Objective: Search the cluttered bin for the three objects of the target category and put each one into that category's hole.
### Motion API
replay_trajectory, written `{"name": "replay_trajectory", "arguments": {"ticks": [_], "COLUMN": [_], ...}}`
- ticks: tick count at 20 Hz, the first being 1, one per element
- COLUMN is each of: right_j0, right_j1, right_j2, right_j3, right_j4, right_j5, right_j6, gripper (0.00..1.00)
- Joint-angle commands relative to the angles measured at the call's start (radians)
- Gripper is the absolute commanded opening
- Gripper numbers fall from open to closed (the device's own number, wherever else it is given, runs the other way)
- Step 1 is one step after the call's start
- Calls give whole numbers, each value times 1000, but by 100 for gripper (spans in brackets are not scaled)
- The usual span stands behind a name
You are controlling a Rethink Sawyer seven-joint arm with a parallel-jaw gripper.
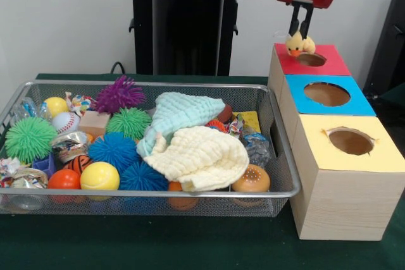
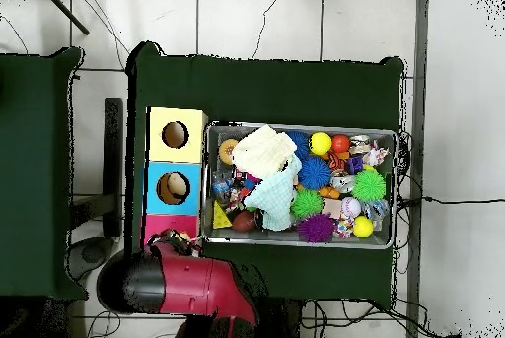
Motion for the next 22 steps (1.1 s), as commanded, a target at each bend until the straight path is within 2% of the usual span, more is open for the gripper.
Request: {"name": "replay_trajectory", "arguments": {"ticks": [1,10,18,20,22], "right_j0": [23,63,52,37,45], "right_j1": [46,65,68,59,61], "right_j2": [5,-27,-24,-5,-15], "right_j3": [-90,-130,-121,-89,-94], "right_j4": [55,66,76,112,107], "right_j5": [117,147,126,124,114], "right_j6": [255,286,262,273,263], "gripper": [0,0,0,0,0]}}
